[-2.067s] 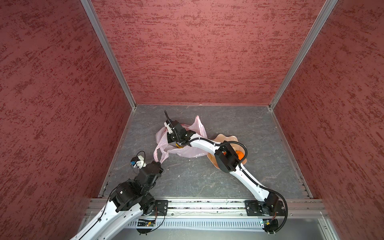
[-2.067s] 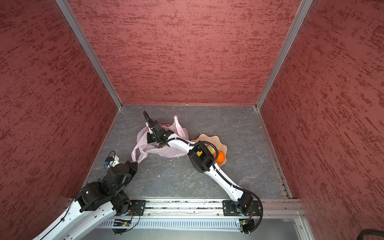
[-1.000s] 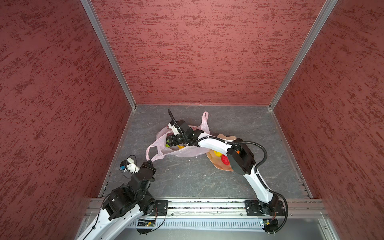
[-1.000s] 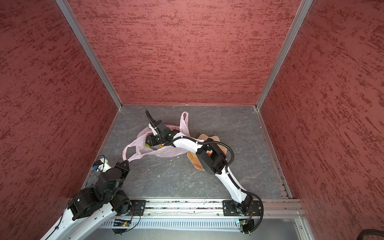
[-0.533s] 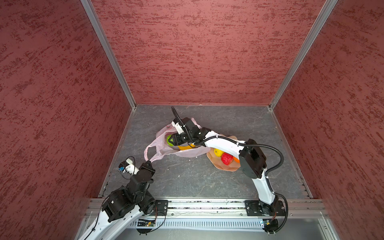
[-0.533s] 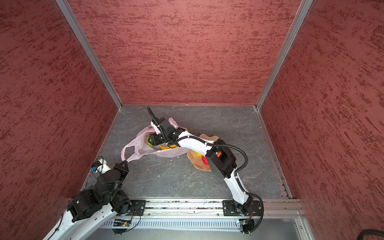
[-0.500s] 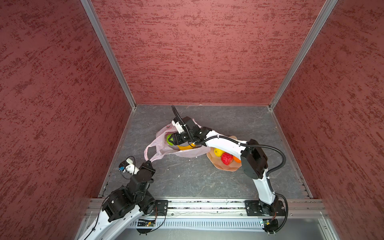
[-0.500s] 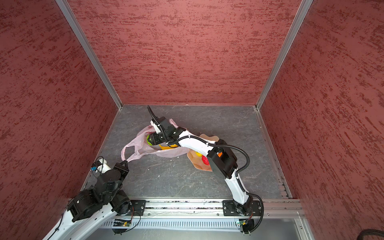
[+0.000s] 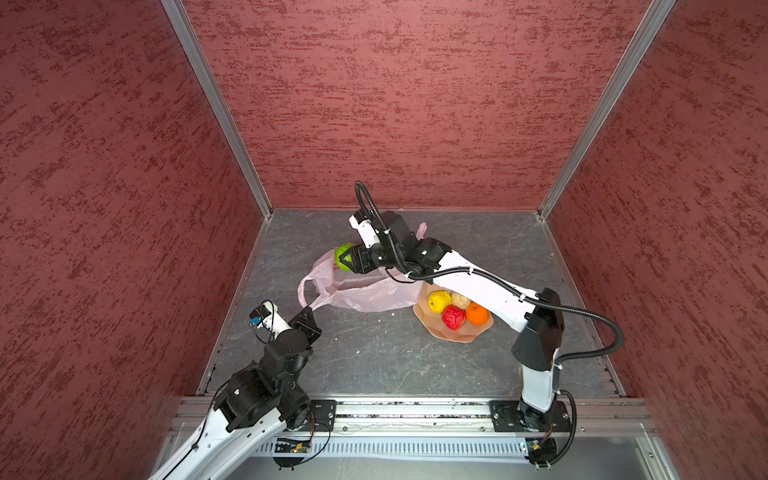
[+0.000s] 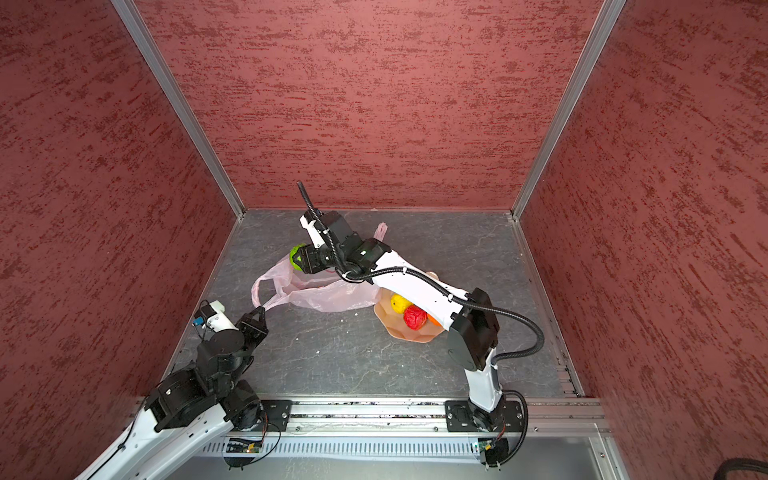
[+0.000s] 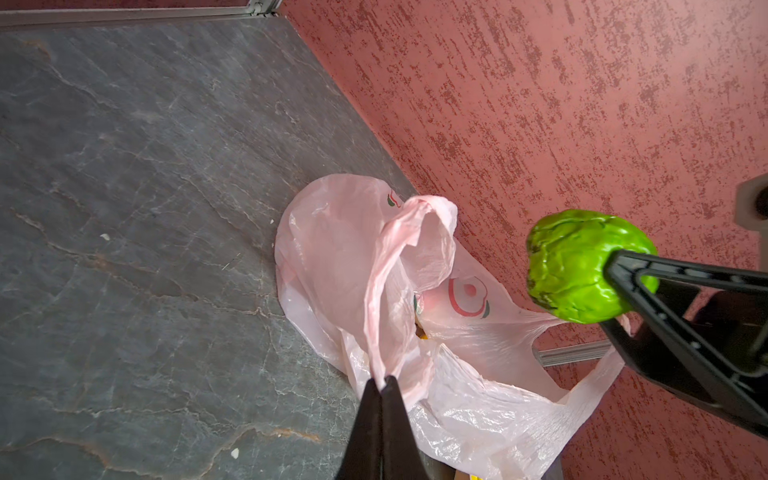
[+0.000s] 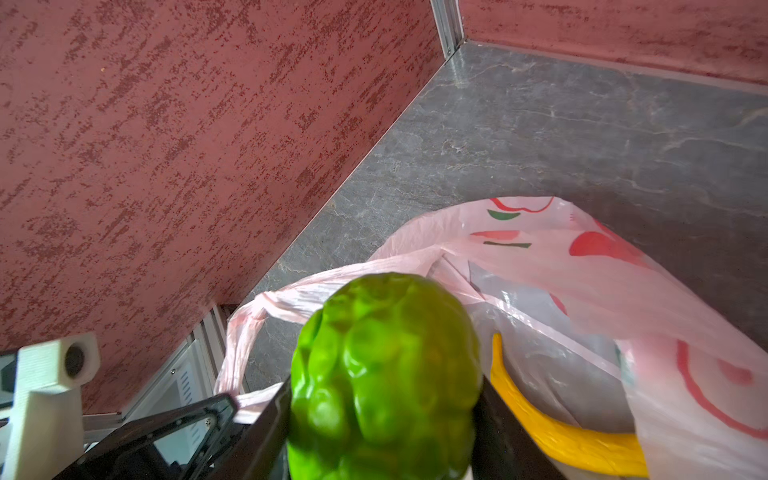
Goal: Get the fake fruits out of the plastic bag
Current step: 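Lift the green lime out of the bag and carry it over the peach bowl, then lower the green lime into the peach bowl and open the right gripper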
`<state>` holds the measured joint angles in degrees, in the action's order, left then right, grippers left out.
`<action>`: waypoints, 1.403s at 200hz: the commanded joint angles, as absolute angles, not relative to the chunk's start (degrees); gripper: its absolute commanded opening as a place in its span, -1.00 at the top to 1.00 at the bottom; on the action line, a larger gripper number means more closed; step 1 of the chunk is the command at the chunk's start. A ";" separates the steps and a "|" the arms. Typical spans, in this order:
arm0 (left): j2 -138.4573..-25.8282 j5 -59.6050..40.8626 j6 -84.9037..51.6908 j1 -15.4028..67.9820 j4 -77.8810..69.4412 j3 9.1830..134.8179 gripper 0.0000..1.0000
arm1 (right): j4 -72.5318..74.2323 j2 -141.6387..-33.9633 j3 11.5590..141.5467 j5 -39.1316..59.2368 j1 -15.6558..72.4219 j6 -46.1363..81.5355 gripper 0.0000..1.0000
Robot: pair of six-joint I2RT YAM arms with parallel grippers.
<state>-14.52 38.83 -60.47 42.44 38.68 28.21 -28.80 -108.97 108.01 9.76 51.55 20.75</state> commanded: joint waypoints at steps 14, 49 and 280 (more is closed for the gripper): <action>-16.99 37.63 -54.23 42.50 32.20 30.47 1.00 | -37.58 -100.40 110.42 -0.24 51.43 18.12 0.61; -18.41 37.52 -52.34 42.53 30.84 31.20 1.00 | -43.32 -92.51 104.68 -9.10 50.03 18.83 0.61; -23.65 34.76 -51.86 38.57 33.48 35.33 1.00 | -30.50 -87.37 66.03 -6.99 26.94 21.54 0.62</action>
<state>-24.53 34.81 -51.24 38.87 32.14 34.39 -33.95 -85.80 66.26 -8.64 27.68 22.85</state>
